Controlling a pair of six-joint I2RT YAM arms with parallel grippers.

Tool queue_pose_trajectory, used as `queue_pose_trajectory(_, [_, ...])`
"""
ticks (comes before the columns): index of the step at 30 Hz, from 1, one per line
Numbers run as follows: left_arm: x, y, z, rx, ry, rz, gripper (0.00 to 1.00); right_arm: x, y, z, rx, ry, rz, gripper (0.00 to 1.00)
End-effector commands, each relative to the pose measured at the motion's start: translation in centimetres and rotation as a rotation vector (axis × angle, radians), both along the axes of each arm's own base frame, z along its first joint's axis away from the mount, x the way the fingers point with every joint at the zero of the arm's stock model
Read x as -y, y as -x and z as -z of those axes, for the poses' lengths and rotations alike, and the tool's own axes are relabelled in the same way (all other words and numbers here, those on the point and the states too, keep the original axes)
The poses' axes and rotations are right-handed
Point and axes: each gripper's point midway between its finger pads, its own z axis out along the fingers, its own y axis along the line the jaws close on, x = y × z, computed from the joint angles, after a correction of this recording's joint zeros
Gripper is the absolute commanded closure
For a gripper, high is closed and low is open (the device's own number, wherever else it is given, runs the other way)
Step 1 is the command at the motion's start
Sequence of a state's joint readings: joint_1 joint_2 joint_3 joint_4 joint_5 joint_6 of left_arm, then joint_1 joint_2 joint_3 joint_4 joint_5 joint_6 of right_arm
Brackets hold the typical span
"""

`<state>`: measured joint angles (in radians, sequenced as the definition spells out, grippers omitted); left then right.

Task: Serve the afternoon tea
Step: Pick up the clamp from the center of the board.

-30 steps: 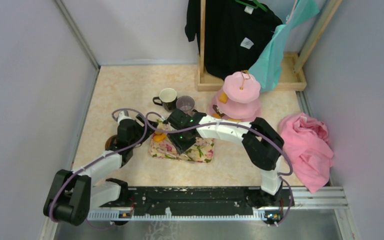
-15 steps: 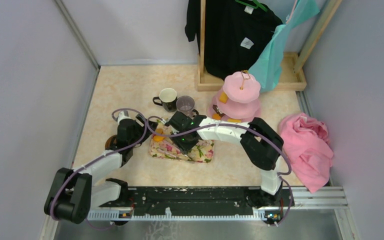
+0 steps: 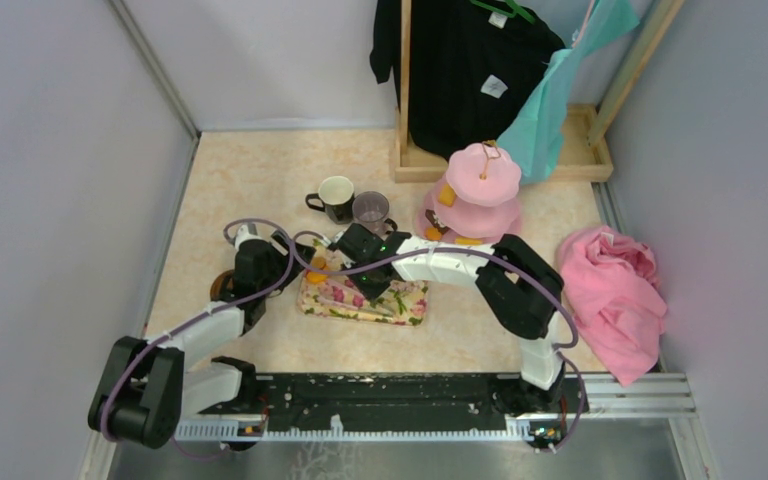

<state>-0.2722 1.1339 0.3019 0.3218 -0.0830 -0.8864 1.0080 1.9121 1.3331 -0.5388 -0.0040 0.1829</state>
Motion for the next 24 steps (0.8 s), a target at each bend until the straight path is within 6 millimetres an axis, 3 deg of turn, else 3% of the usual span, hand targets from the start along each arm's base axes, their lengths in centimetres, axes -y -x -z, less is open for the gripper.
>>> queue_pose_trajectory(1, [-0.4,-0.2,-0.4,0.023,-0.001,-0.015,0.22,-0.8,-0.9,-0.5,0.063,-0.02,-0.001,0.91])
queue_pose_trajectory(5, [-0.6,-0.1,-0.3,0.021,-0.002,-0.021,0.22,-0.5,-1.4,-1.0,0.096,-0.015,0.0,0.87])
queue_pose_trajectory(12, [-0.5,-0.2,-0.4,0.027,0.009,-0.025,0.2,-0.6,-2.3,-4.3,0.211,-0.086,-0.006,0.56])
queue_pose_trajectory(15, [-0.5,-0.2,-0.5,0.028,0.018,-0.028,0.18,-0.7,-3.0,-6.2,0.288,-0.098,-0.001,0.53])
queue_pose_trajectory(17, [-0.5,-0.2,-0.8,0.036,0.028,-0.034,0.17,-0.7,-3.8,-7.7,0.362,-0.11,0.012,0.18])
queue_pose_trajectory(21, [-1.1,-0.2,-1.6,0.067,0.053,-0.08,0.15,-0.9,-4.9,-11.0,0.465,-0.175,0.045,0.15])
queue_pose_trajectory(22, [-1.1,-0.2,-1.9,0.081,0.066,-0.088,0.15,-1.0,-5.0,-12.7,0.503,-0.216,0.046,0.15])
queue_pose_trajectory(24, [-1.0,-0.4,-3.0,0.122,0.076,-0.08,0.14,-1.2,-5.6,-14.7,0.565,-0.293,0.073,0.08])
